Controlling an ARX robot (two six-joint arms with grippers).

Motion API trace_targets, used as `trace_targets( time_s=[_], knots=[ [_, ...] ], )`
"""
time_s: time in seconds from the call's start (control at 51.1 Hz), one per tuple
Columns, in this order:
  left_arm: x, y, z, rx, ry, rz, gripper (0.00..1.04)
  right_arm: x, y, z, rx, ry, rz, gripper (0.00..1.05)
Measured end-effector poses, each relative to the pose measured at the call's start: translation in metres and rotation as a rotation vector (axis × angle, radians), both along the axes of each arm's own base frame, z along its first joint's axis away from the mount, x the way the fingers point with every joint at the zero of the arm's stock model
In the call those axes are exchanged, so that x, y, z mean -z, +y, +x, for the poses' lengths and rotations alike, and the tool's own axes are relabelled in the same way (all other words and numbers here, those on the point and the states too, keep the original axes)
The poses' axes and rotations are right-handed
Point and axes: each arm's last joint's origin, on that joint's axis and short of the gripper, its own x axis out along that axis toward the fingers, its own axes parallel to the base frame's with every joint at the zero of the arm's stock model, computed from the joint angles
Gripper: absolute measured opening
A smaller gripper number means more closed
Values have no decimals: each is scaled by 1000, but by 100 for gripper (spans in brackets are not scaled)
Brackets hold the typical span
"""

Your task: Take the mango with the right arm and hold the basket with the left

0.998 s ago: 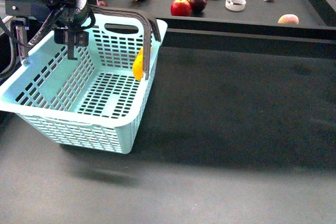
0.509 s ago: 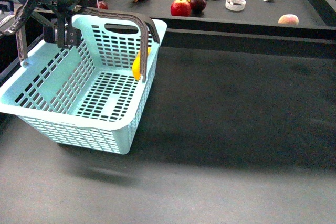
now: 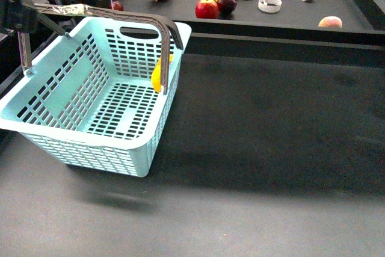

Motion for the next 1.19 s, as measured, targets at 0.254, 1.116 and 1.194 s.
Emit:
trace_targets(
  time_s=[0.254, 1.116, 1.194],
  knots=[
    [-12, 33, -109, -80, -14, 152, 97, 0, 0, 0, 0, 0, 0, 96],
    [0, 48, -187, 584, -100, 1042, 31, 0, 0, 0, 1, 0, 0, 96],
    [4, 48, -197, 591, -91, 1069, 16, 0, 0, 0, 0, 0, 0, 96]
  ],
)
